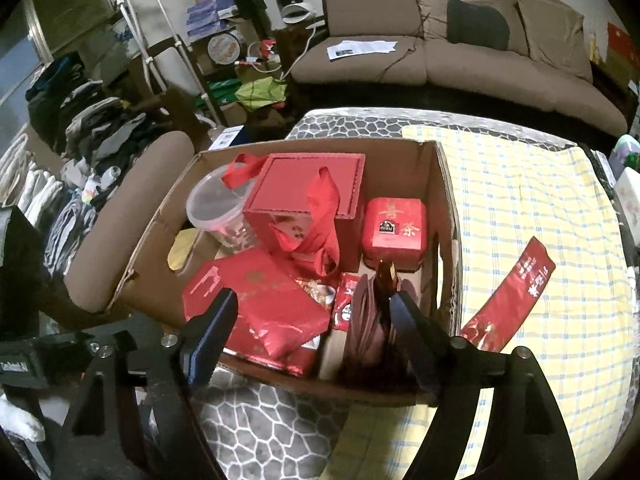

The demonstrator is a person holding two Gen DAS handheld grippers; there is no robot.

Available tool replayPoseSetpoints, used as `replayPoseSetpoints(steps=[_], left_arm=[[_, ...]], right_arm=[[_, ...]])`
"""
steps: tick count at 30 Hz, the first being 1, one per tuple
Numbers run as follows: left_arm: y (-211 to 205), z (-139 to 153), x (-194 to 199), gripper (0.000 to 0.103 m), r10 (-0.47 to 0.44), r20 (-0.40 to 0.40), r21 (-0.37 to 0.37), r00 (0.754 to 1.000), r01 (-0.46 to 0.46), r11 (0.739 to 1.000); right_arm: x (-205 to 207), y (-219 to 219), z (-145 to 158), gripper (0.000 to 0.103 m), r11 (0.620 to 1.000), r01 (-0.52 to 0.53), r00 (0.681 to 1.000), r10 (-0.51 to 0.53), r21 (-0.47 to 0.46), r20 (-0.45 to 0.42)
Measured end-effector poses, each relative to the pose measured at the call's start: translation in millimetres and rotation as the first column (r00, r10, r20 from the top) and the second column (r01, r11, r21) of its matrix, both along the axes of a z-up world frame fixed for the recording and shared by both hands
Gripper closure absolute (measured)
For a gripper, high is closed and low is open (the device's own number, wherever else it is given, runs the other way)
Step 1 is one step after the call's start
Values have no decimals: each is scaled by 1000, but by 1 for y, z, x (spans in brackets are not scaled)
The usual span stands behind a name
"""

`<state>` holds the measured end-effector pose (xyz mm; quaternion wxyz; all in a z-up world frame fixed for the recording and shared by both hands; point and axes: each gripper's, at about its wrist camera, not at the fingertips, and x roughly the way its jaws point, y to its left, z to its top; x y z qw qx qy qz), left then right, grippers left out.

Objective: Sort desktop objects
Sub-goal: 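Withdraw both open tools up out of the cardboard box, then move both tools over the long red tea packet on the cloth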

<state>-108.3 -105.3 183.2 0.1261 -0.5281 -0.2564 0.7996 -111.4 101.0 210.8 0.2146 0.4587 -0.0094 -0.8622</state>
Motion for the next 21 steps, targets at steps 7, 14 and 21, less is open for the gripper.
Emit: replayPoseSetpoints(steps=[7, 14, 21], left_arm=[[17, 2, 4, 0, -54, -1, -45, 999, 54, 998], [46, 7, 6, 0, -118, -29, -119, 993, 114, 986], [84, 14, 11, 0, -186, -68, -152, 980, 174, 973]], right_arm=[[4, 13, -9, 13, 1000, 19, 1000, -20, 15, 12], [9, 47, -5, 13, 998, 63, 998, -63, -6, 12], [9, 97, -4, 13, 991, 128, 991, -127, -27, 27]])
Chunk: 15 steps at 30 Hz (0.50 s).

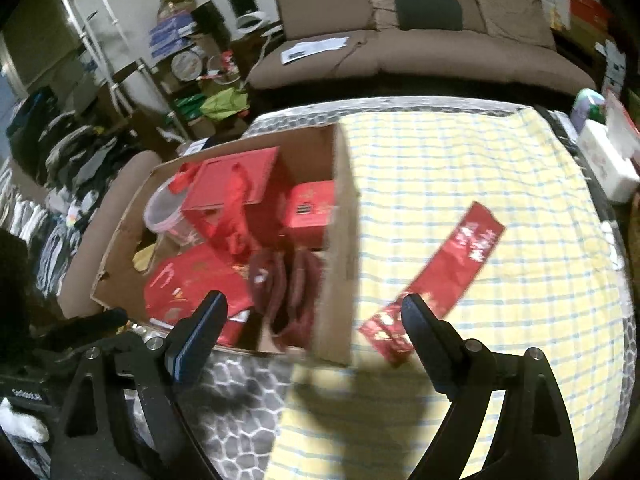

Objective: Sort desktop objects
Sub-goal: 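Move both tools over the long red tea packet on the cloth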

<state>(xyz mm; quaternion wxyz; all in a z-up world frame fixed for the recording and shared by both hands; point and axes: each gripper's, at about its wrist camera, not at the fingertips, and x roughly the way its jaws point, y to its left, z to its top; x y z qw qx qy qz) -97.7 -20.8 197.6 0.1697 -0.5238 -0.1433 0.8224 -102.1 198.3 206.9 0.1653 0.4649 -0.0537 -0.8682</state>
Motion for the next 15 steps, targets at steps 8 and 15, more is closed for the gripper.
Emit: replayPoseSetpoints(steps=[8, 15], left_arm=[[58, 6, 4, 0, -95, -37, -26, 995, 94, 995], [104, 12, 4, 0, -146, -65, -49, 987, 143, 988]], right_arm=[[-1, 59, -5, 13, 996, 81, 997, -80, -42, 14], [-2, 106, -14, 15, 988, 142, 990, -140, -67, 35]])
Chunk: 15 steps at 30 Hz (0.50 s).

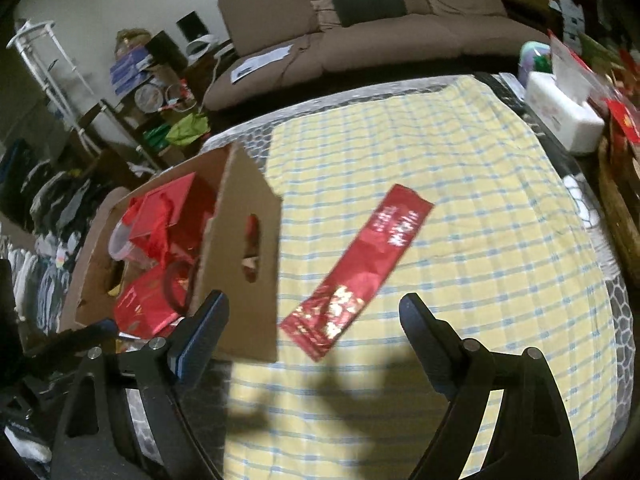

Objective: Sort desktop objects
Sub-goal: 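Move both tools over the long red tea packet on the cloth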

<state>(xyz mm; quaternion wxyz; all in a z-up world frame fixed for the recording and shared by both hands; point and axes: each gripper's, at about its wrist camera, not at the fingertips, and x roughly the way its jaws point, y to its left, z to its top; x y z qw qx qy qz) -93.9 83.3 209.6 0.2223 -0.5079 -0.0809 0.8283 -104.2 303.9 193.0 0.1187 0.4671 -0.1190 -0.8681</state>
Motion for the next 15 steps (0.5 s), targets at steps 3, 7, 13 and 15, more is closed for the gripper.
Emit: replayPoseSetpoints(steps=[3, 7, 13, 15], left_arm=[[18, -2, -2, 0, -10, -3, -13, 1000, 10, 1000], [45, -6, -7, 0, -35, 0, -37, 999, 35, 999], [74, -14, -11, 0, -61, -4, -64, 998, 61, 996], [81, -17, -14, 0, -62, 1, -68, 998, 62, 996]], right_arm=[[-1, 19, -1, 17, 1000, 29, 1000, -29, -11, -5], [-2, 44, -4, 17, 997, 63, 998, -63, -41, -8], [-11, 69, -14, 17, 997, 77, 997, -77, -23, 6], [-14, 74, -18, 17, 997, 76, 997, -76, -11, 9]])
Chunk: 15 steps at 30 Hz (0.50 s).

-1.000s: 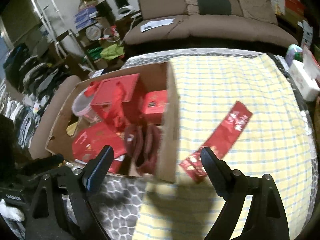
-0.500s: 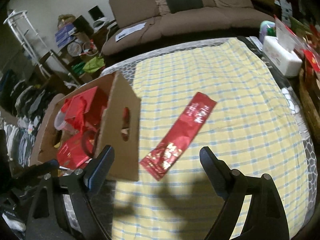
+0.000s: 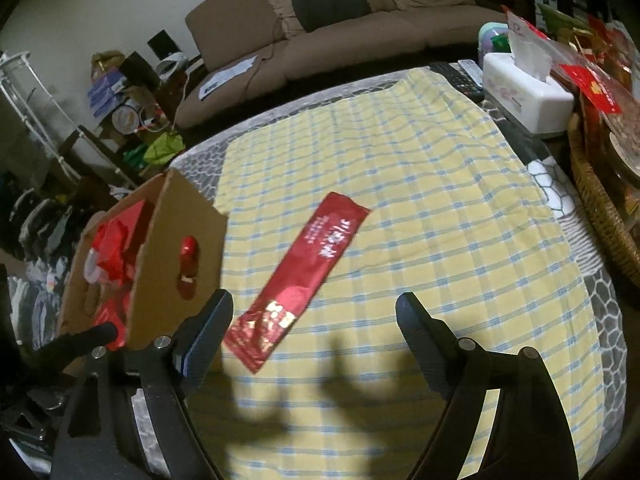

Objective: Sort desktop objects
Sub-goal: 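Move both tools over the long red tea packet on the cloth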

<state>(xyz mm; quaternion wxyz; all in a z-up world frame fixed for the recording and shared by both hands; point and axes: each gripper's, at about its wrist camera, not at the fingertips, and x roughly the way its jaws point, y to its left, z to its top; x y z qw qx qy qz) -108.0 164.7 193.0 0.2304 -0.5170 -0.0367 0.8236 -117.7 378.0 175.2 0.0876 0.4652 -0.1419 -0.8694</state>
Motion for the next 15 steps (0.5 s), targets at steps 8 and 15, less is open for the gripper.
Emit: replayPoseSetpoints(steps=[8, 15], left_arm=[[31, -10, -10, 0, -7, 8, -32, 1000, 8, 999], [51, -22, -18, 0, -33, 7, -68, 999, 34, 997]], right_arm=[[-9, 17, -11, 17, 999, -11, 1000, 11, 35, 5], [-15, 31, -20, 17, 999, -9, 1000, 9, 34, 12]])
